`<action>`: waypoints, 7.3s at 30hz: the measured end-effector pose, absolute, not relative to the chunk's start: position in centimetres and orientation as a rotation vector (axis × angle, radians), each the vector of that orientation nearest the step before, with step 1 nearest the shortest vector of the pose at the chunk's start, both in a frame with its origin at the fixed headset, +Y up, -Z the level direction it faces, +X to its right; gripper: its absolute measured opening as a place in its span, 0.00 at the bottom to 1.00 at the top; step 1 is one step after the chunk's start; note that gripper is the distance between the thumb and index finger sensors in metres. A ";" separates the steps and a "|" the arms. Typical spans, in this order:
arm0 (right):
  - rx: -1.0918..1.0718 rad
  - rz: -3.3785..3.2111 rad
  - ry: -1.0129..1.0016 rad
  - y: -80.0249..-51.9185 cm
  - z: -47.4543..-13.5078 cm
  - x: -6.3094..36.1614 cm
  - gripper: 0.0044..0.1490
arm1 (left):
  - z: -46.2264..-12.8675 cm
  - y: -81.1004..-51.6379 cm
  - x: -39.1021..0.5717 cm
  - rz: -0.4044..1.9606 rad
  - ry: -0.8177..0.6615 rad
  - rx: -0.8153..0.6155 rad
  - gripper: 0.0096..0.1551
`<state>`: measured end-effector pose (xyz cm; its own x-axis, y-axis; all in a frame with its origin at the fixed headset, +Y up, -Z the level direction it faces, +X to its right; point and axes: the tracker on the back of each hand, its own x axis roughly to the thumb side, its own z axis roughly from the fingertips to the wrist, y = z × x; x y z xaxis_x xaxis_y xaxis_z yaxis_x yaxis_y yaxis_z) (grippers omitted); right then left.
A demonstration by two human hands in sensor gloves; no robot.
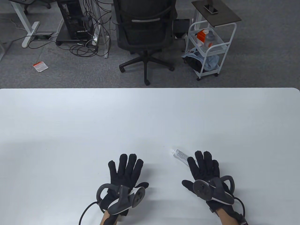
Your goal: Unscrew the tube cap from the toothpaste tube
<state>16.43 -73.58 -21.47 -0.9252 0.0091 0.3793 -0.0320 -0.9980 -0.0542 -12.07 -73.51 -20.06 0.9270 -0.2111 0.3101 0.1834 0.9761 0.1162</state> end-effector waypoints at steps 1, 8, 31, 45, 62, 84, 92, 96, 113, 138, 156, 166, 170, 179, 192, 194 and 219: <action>0.605 3.057 -0.091 -73.6 -21.5 16.4 0.58 | -20.1 -73.5 -12.1 -0.204 -0.327 0.083 0.53; 0.602 3.074 -0.095 -73.5 -21.5 16.4 0.58 | -20.1 -73.4 -12.0 -0.212 -0.326 0.085 0.53; 0.613 3.073 -0.048 -73.8 -21.7 16.2 0.58 | -20.2 -73.4 -12.3 -0.212 -0.309 0.092 0.53; 0.593 3.077 -0.056 -73.6 -21.7 16.4 0.58 | -20.2 -73.5 -12.3 -0.215 -0.314 0.082 0.53; 0.088 3.027 0.289 -75.9 -26.2 18.4 0.44 | -20.1 -73.3 -12.4 -0.220 -0.302 0.096 0.53; 0.189 3.221 0.184 -76.0 -25.4 15.2 0.41 | -20.2 -73.7 -12.0 -0.222 -0.313 0.097 0.54; 0.486 3.042 -0.086 -74.3 -22.9 16.0 0.33 | -19.8 -73.1 -12.1 -0.058 -0.390 0.179 0.51; 0.695 2.840 -0.179 -72.4 -20.9 15.1 0.33 | -19.3 -72.6 -12.3 0.146 -0.499 0.234 0.44; 0.921 2.558 -0.154 -71.9 -19.9 14.5 0.33 | -18.7 -71.8 -12.6 0.338 -0.567 0.320 0.28; 0.887 2.570 -0.165 -71.9 -20.1 14.8 0.33 | -19.2 -72.1 -13.5 0.381 -0.570 0.313 0.33; 0.922 2.579 -0.167 -71.8 -19.8 14.3 0.33 | -18.8 -71.8 -13.6 0.397 -0.466 0.447 0.35; 0.889 2.567 -0.161 -71.8 -20.2 15.0 0.33 | -19.1 -71.6 -13.8 0.407 -0.566 0.311 0.31; 0.892 2.577 -0.164 -71.8 -20.2 15.0 0.33 | -19.0 -71.4 -13.6 0.394 -0.555 0.325 0.27; 0.928 2.588 -0.149 -72.0 -19.9 14.4 0.33 | -18.9 -71.3 -13.7 0.392 -0.469 0.407 0.30; 0.887 2.562 -0.165 -71.7 -20.1 15.2 0.33 | -18.9 -71.1 -13.8 0.359 -0.557 0.331 0.29; 0.890 2.571 -0.169 -71.7 -20.1 15.2 0.33 | -18.9 -71.0 -13.7 0.355 -0.553 0.334 0.27; 0.901 2.577 -0.138 -71.7 -20.1 15.1 0.33 | -18.8 -70.9 -13.9 0.382 -0.552 0.352 0.27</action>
